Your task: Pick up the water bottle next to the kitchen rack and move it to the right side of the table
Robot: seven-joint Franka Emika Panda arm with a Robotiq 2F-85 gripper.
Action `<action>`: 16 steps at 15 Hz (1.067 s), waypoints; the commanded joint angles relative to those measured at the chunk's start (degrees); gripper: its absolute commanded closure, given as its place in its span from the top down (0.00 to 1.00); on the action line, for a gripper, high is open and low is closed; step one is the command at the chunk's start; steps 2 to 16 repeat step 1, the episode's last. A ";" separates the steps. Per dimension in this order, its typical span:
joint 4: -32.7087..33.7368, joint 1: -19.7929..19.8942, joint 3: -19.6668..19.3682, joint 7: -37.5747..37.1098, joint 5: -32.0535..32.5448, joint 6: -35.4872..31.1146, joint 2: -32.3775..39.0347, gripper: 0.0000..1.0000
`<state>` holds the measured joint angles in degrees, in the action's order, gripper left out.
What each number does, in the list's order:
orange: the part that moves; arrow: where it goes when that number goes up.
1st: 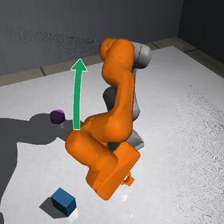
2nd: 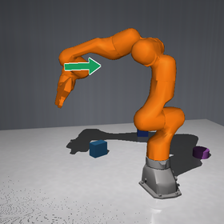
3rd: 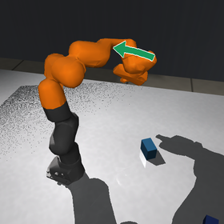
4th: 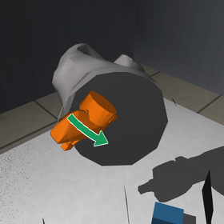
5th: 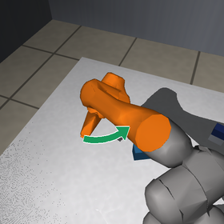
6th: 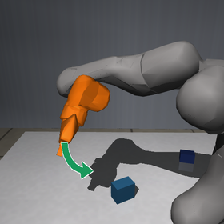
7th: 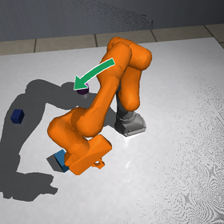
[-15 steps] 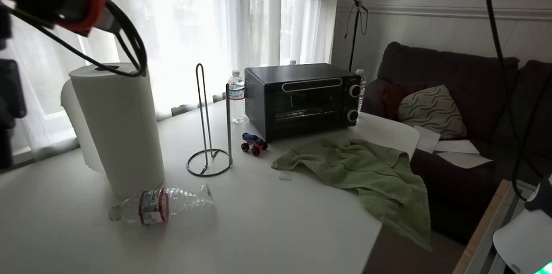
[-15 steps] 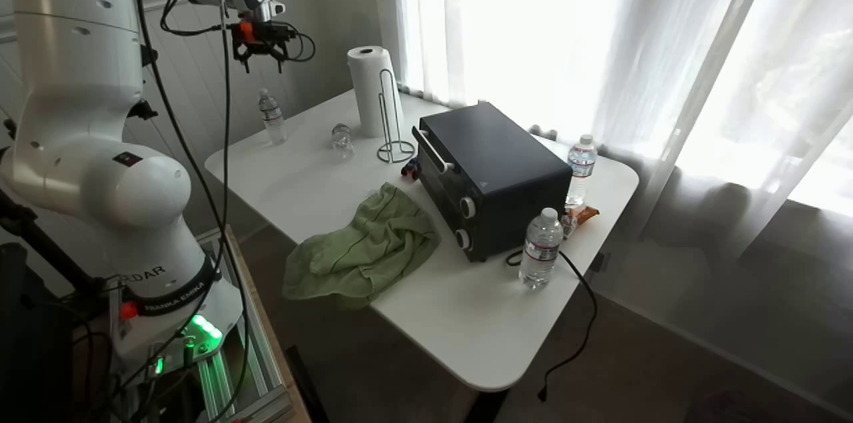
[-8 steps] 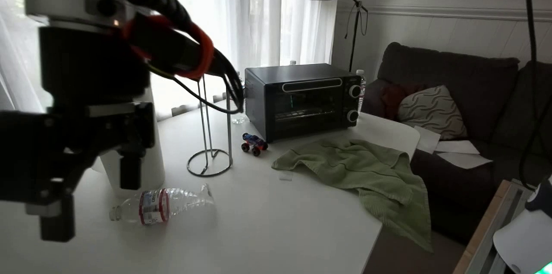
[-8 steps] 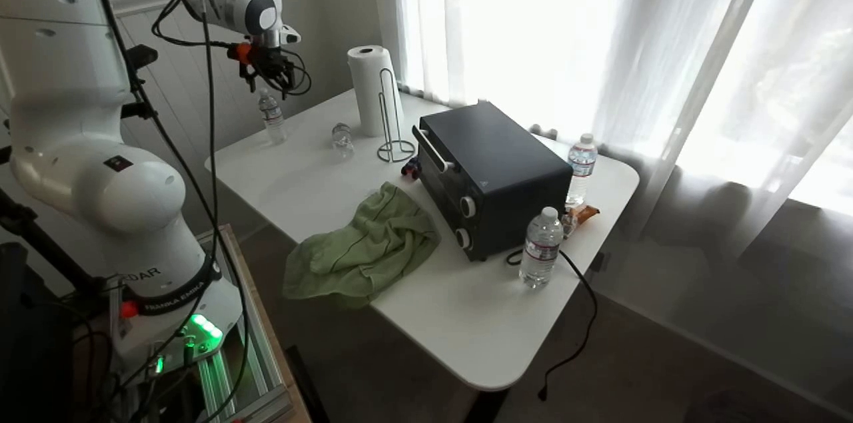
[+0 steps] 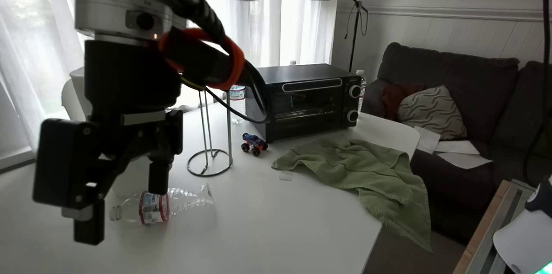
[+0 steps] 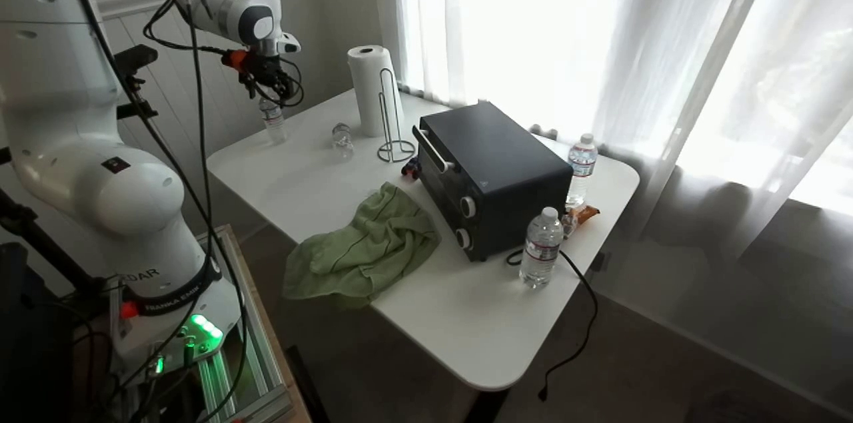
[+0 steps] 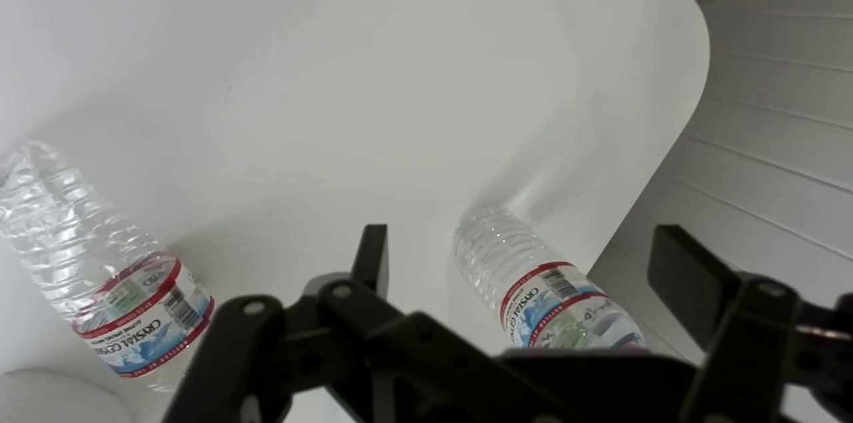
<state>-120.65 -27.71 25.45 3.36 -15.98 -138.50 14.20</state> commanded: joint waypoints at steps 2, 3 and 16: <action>0.21 0.74 0.70 -0.28 0.42 0.11 0.19 1.00; 0.21 0.74 0.70 -0.28 0.42 0.11 0.19 1.00; 0.21 0.74 0.70 -0.28 0.42 0.11 0.19 1.00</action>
